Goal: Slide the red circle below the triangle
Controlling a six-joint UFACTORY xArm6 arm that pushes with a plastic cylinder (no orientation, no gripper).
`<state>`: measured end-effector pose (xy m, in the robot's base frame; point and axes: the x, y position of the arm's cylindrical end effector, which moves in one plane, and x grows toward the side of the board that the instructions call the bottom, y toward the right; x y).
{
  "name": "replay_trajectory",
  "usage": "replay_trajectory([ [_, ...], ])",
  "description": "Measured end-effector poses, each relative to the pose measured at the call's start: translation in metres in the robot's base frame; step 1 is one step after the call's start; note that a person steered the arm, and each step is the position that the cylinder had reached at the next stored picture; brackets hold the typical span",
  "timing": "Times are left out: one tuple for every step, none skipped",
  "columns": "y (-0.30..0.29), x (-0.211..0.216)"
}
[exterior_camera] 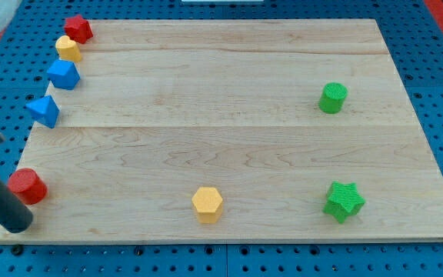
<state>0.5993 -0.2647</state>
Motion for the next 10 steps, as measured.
replay_trajectory([
  [-0.012,-0.016],
  [-0.013,-0.039],
  [-0.023,-0.069],
  [-0.013,-0.054],
  [0.006,-0.026],
  [0.009,-0.049],
  [0.008,-0.083],
  [0.034,-0.077],
  [0.075,-0.084],
  [0.056,-0.125],
])
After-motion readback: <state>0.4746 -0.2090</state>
